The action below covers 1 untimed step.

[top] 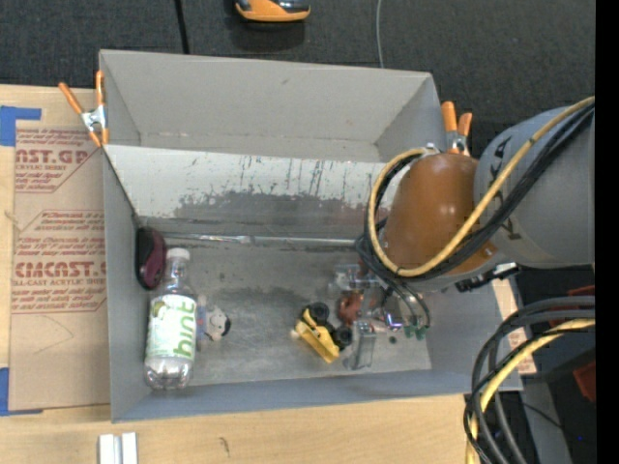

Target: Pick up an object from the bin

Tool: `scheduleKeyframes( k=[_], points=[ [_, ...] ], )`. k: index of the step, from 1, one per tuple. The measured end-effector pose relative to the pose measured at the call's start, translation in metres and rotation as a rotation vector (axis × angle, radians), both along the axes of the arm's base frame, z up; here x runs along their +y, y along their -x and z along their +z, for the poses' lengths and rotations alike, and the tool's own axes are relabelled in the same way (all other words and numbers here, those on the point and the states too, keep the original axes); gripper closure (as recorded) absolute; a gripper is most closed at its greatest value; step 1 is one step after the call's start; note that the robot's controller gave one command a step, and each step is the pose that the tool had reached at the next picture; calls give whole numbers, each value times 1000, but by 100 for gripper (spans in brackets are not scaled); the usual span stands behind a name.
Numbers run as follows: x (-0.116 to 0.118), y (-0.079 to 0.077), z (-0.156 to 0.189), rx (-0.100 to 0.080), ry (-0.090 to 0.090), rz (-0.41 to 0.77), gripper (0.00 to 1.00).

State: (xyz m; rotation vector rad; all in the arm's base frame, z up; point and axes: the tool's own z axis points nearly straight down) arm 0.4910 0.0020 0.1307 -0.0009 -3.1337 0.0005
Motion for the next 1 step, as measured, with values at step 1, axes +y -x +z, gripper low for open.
scheduleKeyframes(
  k=[1],
  points=[
    [0,-2,4,-8,0,0,0]
  ],
)
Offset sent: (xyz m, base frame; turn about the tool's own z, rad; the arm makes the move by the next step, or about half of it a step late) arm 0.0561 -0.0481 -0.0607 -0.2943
